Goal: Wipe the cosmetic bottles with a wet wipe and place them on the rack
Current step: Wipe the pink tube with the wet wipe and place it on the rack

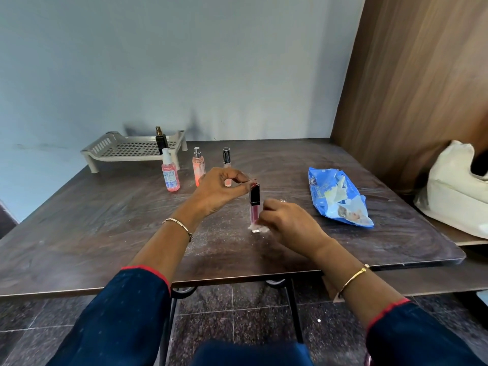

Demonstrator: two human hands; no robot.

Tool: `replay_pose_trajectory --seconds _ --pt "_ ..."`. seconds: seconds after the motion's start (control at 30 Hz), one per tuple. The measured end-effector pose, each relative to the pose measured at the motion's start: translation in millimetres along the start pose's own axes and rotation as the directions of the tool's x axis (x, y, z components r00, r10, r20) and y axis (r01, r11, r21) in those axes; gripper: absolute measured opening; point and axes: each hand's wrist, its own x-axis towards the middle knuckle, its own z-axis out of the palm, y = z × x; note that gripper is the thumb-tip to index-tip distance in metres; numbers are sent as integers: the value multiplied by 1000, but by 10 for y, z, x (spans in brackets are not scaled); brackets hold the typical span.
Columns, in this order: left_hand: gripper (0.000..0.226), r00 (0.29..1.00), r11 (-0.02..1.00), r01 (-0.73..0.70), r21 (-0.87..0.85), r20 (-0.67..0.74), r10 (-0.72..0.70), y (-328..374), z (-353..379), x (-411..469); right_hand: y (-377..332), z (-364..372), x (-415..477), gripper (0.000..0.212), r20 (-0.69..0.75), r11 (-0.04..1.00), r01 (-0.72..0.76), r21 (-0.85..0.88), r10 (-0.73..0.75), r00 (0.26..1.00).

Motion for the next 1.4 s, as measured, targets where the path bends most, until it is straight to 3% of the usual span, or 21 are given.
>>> replay_pose_trajectory --seconds 0.1,0.2,0.3,0.4,0.47,0.6,0.77,0.97,1.07,1.3,1.4 --pt "19 1000 1000 -4 7 12 4 14 4 -17 26 -43 77 5 -217 984 -120 134 147 965" --pt "19 999 999 -27 21 23 27 28 -3 -27 24 -97 204 14 -368 925 -202 323 319 873" --pt "14 999 999 -37 14 7 37 35 20 -59 -34 -95 265 24 -406 822 -249 513 487 773" --pt "14 998 998 -59 -8 -8 59 20 50 -87 -127 -42 228 48 -409 759 -258 598 565 716" --pt "15 997 997 -72 12 2 72 12 40 -99 -168 0 177 47 -408 770 -243 590 545 733" --pt "15 1000 998 -9 61 -16 10 -3 -9 -104 -226 161 47 20 -353 855 -219 470 410 841" --pt "18 1000 996 6 93 17 -8 -33 -104 -102 -259 257 -27 12 -284 945 -190 266 265 921" --pt "30 1000 1000 25 12 19 -25 -23 -119 -119 -201 62 183 2 -417 970 -159 183 223 881" --pt "24 1000 999 19 -37 4 -19 -13 -80 -135 -170 -21 303 2 -479 976 -151 154 207 853" --pt "21 998 995 25 -92 -50 -30 -54 -25 -165 -264 178 33 16 -419 989 -116 92 144 896" --pt "21 998 997 21 -73 -60 -26 -65 -1 -161 -283 161 13 13 -393 989 -118 91 145 908"
